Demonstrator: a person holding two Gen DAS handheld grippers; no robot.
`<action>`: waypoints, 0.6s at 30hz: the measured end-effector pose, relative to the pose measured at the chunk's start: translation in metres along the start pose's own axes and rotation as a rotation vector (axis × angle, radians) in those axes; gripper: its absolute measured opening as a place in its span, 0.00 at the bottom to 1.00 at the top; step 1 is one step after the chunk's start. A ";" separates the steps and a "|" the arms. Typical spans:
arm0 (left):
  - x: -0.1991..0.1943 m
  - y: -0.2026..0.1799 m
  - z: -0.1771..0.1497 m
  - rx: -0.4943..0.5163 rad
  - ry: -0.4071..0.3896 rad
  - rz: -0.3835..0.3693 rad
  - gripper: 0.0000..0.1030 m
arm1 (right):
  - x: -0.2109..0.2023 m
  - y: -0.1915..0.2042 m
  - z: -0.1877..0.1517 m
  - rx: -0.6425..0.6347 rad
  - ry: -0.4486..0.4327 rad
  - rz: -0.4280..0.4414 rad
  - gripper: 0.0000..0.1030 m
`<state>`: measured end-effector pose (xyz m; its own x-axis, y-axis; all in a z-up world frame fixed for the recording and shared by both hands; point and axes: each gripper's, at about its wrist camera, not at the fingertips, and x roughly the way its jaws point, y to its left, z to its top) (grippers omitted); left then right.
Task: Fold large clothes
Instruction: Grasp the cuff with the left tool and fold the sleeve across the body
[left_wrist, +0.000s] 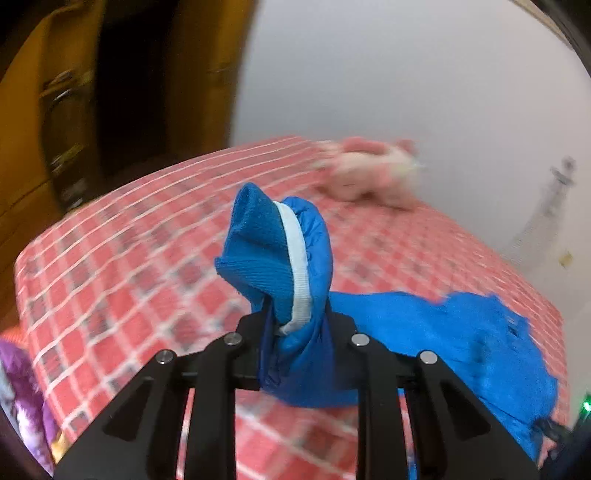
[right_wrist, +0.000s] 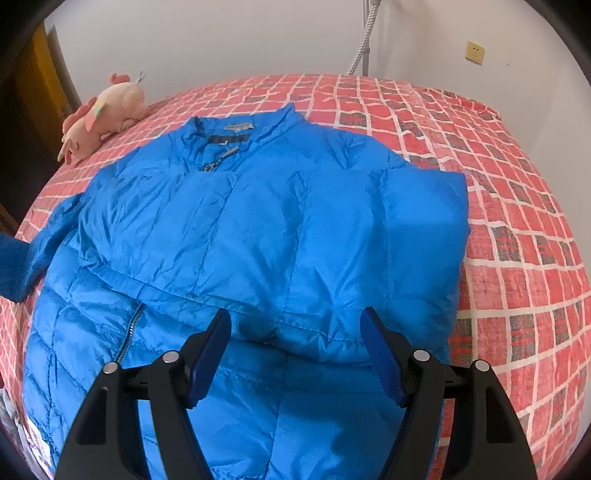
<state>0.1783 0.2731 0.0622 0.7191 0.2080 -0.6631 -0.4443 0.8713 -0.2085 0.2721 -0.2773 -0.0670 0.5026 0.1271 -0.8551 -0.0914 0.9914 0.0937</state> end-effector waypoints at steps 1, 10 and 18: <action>-0.002 -0.014 0.000 0.026 -0.007 -0.018 0.20 | -0.001 -0.001 0.000 0.001 -0.001 0.001 0.70; 0.000 -0.177 -0.031 0.301 0.012 -0.262 0.20 | -0.001 -0.005 0.000 0.010 -0.003 0.000 0.70; 0.048 -0.265 -0.080 0.426 0.138 -0.361 0.20 | 0.001 -0.006 -0.001 0.011 0.001 -0.002 0.70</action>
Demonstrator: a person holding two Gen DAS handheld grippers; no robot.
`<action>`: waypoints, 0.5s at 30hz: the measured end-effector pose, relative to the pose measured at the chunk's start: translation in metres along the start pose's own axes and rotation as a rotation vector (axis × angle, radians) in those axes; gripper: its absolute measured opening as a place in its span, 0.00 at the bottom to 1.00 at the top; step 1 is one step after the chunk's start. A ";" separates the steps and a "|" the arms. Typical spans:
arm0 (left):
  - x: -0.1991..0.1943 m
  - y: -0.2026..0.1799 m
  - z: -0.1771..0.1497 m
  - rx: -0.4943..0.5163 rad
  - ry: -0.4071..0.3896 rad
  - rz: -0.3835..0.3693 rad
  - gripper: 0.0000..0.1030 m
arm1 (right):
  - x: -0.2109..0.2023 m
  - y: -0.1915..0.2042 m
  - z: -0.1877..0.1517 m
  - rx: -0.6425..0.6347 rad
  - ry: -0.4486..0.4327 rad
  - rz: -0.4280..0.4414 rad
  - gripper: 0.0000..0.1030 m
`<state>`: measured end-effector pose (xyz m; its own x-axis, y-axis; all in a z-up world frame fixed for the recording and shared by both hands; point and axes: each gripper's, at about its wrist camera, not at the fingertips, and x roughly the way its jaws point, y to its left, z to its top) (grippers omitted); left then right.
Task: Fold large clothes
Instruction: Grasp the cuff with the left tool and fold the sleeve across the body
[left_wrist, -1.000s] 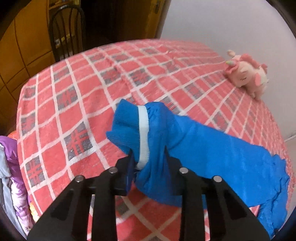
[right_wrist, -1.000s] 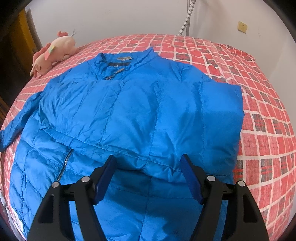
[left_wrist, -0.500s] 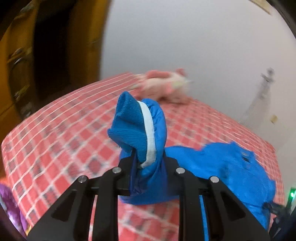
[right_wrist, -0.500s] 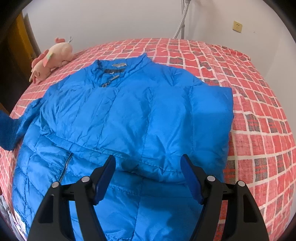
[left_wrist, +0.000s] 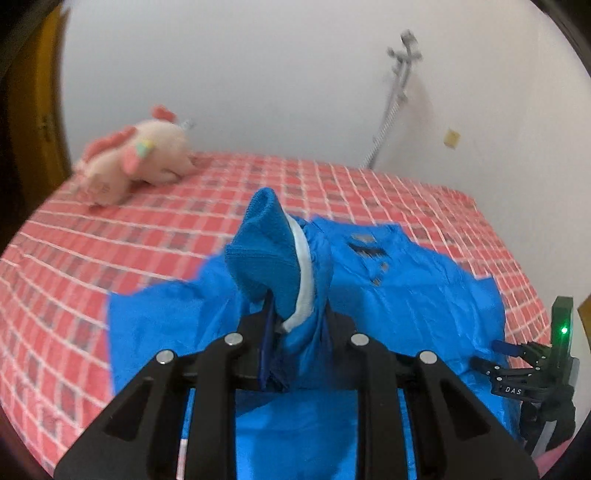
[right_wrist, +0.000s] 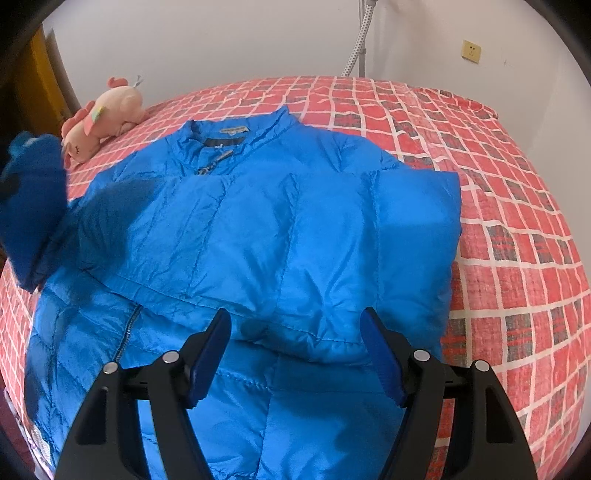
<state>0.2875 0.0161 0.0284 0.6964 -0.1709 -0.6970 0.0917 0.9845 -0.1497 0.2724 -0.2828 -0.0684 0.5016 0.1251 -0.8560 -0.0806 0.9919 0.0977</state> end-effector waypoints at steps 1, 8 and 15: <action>0.013 -0.003 -0.001 0.003 0.017 -0.004 0.20 | 0.001 0.000 0.000 0.000 0.002 -0.001 0.70; 0.061 -0.023 -0.023 0.072 0.140 -0.059 0.27 | 0.007 -0.001 -0.001 -0.005 0.013 -0.008 0.70; 0.028 -0.010 -0.028 0.044 0.119 -0.187 0.50 | 0.010 0.000 -0.001 -0.011 0.019 -0.015 0.71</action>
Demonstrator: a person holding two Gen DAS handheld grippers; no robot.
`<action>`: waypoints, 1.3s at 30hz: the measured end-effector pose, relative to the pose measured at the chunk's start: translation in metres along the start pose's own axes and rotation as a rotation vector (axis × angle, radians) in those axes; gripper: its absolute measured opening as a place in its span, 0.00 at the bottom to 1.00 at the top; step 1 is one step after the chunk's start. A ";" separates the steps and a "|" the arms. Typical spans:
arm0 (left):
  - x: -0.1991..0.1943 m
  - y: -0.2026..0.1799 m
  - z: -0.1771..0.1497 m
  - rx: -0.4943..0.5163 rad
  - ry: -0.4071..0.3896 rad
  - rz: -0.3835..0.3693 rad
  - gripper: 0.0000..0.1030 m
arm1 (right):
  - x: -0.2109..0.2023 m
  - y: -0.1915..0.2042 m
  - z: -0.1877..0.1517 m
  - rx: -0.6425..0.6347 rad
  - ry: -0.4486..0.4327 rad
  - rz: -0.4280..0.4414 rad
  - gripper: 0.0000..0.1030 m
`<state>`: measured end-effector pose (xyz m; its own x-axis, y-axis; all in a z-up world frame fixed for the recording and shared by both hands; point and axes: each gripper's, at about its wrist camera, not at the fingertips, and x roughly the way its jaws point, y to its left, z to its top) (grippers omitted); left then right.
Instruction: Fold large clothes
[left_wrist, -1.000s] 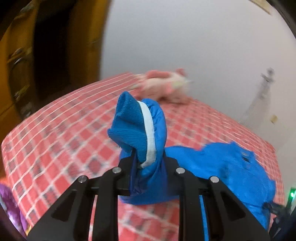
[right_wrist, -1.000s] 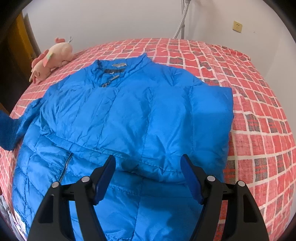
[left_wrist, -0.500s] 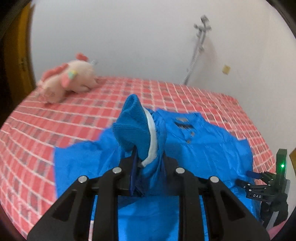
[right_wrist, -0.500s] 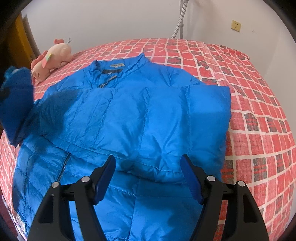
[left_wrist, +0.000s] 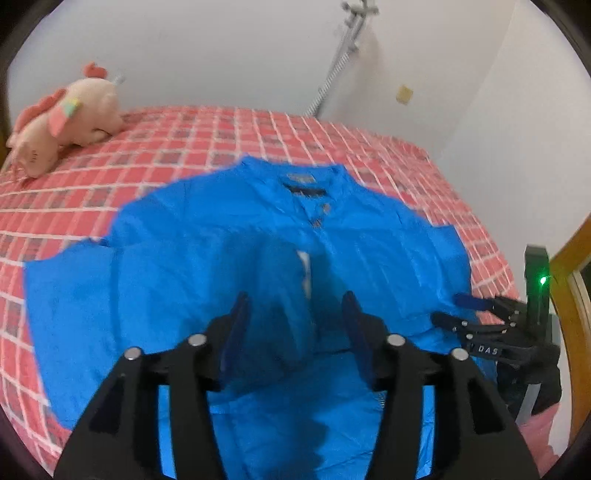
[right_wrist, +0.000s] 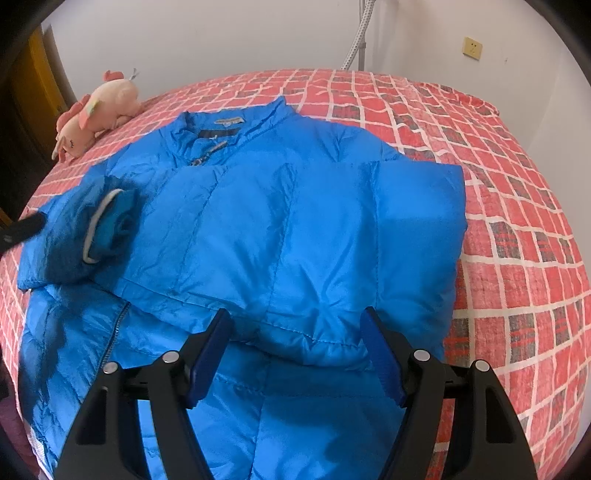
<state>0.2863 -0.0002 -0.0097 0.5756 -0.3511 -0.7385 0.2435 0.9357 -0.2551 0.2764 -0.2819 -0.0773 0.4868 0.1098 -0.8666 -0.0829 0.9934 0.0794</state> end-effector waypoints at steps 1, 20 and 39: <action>-0.002 0.005 0.000 -0.006 -0.011 0.031 0.50 | 0.000 0.001 0.000 -0.002 0.000 -0.002 0.71; 0.002 0.060 -0.004 -0.086 0.023 0.312 0.60 | -0.016 0.042 0.031 -0.068 0.033 0.118 0.77; -0.023 0.097 0.001 -0.173 -0.066 0.439 0.66 | 0.057 0.157 0.085 -0.147 0.193 0.395 0.40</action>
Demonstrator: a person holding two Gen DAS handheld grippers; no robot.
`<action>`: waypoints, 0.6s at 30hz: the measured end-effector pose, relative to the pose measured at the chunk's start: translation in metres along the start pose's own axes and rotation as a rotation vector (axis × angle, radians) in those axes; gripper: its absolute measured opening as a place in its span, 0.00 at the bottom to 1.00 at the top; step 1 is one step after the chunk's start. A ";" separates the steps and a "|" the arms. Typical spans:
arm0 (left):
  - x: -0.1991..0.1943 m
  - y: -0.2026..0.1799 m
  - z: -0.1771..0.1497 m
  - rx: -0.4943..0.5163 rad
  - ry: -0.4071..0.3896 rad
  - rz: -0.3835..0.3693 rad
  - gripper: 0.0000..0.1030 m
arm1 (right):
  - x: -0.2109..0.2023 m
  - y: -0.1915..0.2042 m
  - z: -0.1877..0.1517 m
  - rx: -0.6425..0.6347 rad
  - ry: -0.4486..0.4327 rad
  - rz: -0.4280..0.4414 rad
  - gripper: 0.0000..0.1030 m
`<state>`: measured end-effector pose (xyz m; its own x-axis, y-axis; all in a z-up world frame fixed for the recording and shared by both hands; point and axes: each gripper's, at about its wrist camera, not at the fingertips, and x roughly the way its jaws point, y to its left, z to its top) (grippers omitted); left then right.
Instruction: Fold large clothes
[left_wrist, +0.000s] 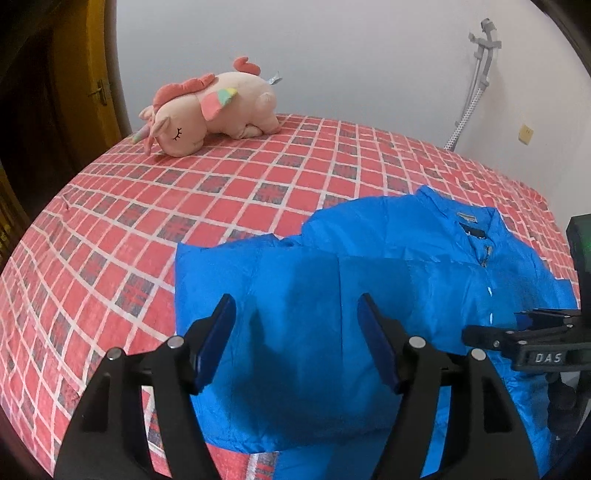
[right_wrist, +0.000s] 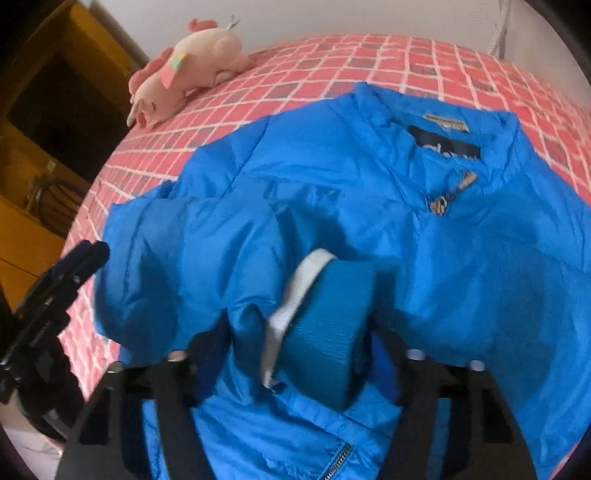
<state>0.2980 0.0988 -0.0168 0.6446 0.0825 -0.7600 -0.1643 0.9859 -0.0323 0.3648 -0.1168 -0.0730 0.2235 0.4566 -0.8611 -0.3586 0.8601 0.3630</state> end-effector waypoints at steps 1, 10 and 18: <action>-0.001 0.000 0.000 0.002 -0.005 0.005 0.66 | -0.002 0.000 -0.001 0.006 -0.002 0.027 0.29; -0.014 -0.012 -0.002 0.049 -0.058 -0.024 0.68 | -0.070 -0.054 -0.025 0.080 -0.137 -0.039 0.17; 0.000 -0.045 -0.006 0.146 -0.030 -0.062 0.68 | -0.129 -0.128 -0.059 0.226 -0.244 -0.179 0.17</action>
<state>0.3006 0.0535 -0.0194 0.6723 0.0228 -0.7399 -0.0142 0.9997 0.0179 0.3286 -0.2989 -0.0295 0.4838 0.3116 -0.8179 -0.0911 0.9473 0.3070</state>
